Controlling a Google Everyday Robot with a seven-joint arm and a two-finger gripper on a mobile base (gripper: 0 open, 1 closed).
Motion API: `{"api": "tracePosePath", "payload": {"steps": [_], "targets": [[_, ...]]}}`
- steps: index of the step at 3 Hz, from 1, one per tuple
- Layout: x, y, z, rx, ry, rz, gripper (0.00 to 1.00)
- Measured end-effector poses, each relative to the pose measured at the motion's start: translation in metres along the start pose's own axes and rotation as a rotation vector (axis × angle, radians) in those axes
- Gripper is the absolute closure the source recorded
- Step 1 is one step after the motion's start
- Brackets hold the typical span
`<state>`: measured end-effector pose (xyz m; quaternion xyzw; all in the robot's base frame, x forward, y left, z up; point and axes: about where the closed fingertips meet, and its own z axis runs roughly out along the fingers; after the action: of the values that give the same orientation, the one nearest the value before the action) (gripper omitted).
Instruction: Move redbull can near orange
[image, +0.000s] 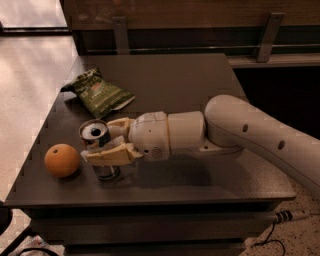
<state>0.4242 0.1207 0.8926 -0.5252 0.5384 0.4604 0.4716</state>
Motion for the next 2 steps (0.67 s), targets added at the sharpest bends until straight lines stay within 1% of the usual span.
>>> {"api": "tracePosePath", "payload": {"steps": [2], "targets": [[-0.0016,0.0025,0.0031,-0.007,0.002,-0.004,0.22]]}}
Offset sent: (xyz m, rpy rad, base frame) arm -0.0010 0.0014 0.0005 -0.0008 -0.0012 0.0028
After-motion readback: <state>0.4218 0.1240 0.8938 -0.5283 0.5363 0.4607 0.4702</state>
